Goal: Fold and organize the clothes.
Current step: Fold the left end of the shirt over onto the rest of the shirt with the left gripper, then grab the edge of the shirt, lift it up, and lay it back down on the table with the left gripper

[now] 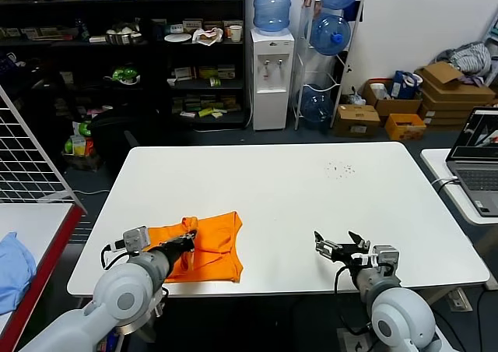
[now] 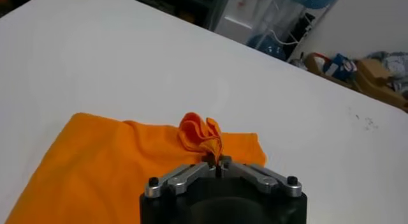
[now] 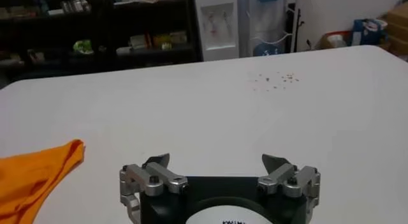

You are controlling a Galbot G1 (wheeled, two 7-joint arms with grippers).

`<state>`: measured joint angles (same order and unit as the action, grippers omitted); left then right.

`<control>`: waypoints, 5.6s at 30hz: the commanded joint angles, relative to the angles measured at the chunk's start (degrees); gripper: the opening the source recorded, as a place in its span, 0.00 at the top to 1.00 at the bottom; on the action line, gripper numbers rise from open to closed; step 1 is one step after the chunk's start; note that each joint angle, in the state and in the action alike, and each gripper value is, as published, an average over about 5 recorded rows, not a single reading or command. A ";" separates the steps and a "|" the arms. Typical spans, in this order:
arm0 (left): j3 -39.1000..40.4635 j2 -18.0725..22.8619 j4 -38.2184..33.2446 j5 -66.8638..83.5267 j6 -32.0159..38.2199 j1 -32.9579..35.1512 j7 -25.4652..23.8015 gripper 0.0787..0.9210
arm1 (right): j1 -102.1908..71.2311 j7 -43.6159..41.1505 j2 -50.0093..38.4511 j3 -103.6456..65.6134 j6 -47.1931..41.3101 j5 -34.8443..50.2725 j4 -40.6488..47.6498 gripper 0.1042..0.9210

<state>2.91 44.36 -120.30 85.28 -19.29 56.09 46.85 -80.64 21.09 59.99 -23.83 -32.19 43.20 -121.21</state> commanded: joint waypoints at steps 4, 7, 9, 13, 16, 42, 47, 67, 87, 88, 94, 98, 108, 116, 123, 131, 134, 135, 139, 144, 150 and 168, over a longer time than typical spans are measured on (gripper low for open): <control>6.77 4.94 2.09 1.26 0.30 -7.73 2.98 0.97 | 0.04 0.03 0.13 -0.07 0.01 -0.23 0.39 0.00; 8.25 5.87 2.91 1.22 0.35 -8.88 3.30 0.97 | -0.14 0.06 0.00 -0.35 0.00 -0.16 0.31 0.00; 9.10 6.31 3.23 1.14 0.39 -9.31 3.47 0.97 | -0.23 0.10 -0.02 -0.51 0.00 -0.13 0.27 0.00; 9.62 7.11 3.94 1.16 0.30 -9.87 3.46 0.97 | -0.35 0.14 0.07 -0.68 0.00 -0.12 0.30 0.00; 9.63 7.11 4.24 1.30 0.04 -10.22 3.16 0.96 | -0.34 0.13 0.10 -0.72 0.02 -0.11 0.41 0.00; -16.68 -22.46 10.13 -5.23 -2.17 15.62 -26.95 0.12 | 0.67 -0.78 0.12 -0.10 0.58 0.14 1.66 0.00; -14.76 -21.69 10.77 -5.21 -3.38 14.80 -28.43 0.01 | 0.35 -0.75 0.11 -0.39 0.60 0.12 1.48 0.00; -10.73 -16.93 13.30 -6.10 -5.41 11.37 -29.34 0.00 | -0.32 -0.46 0.41 -0.99 0.58 0.04 1.14 0.00; -8.92 -14.82 13.73 -6.63 -5.63 10.10 -29.13 0.27 | -0.80 -0.35 0.33 -1.29 0.62 0.02 0.74 0.00; -8.89 -14.78 13.74 -6.64 -5.62 10.08 -29.17 0.30 | -0.79 -0.34 0.34 -1.28 0.62 0.02 0.76 0.00; -8.83 -14.69 13.53 -6.60 -5.62 9.99 -29.30 0.51 | -0.64 -0.32 0.37 -1.22 0.62 0.04 0.93 0.00; -8.89 -14.69 13.27 -6.52 -5.62 10.03 -29.37 0.65 | -0.58 -0.32 0.45 -1.16 0.66 0.02 1.07 0.00; -10.03 -14.49 11.93 -6.04 -5.55 10.04 -29.05 0.97 | -0.33 -0.40 0.53 -0.97 0.76 -0.01 1.39 0.00; -12.63 -18.51 7.42 -6.05 -5.54 11.45 -27.87 0.99 | 0.21 -0.73 0.27 -0.86 0.98 -0.05 1.81 0.00; -16.72 -26.74 4.80 -4.69 -5.59 12.62 -26.03 0.99 | 1.51 -2.29 0.10 -0.30 2.32 -2.49 2.76 0.00; -23.57 -30.30 9.01 -1.85 -5.88 13.93 -24.62 0.99 | 0.95 -4.57 -0.91 -1.11 5.37 -6.96 1.45 0.00; -24.37 -31.37 11.57 -1.51 -5.92 14.60 -24.52 0.99 | 0.35 -4.86 -1.70 -1.99 6.15 -7.05 0.69 0.00; -24.40 -31.69 12.21 -1.52 -5.92 14.73 -24.50 0.99 | 0.21 -4.94 -1.85 -2.26 6.42 -7.08 0.57 0.00; -24.87 -32.67 14.39 -1.60 -5.94 14.78 -24.56 0.99 | -0.09 -5.15 -2.02 -3.12 7.19 -7.10 0.31 0.00; -24.33 -34.32 16.91 -1.88 -5.91 14.18 -24.96 0.99 | -0.40 -5.21 -1.67 -3.40 7.50 -7.37 0.17 0.00; -24.23 -35.57 17.70 -1.82 -5.97 13.73 -24.61 0.99 | -0.28 -5.20 -1.14 -3.26 7.59 -8.07 0.63 0.00; -27.61 -34.07 15.46 1.89 -6.01 14.58 -18.61 0.99 | -0.21 -4.72 -0.64 -3.20 7.02 -8.56 1.05 0.00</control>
<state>-23.53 10.21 -104.72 86.09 -25.26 70.23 25.66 -80.82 16.31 59.31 -26.90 -25.24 34.83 -120.21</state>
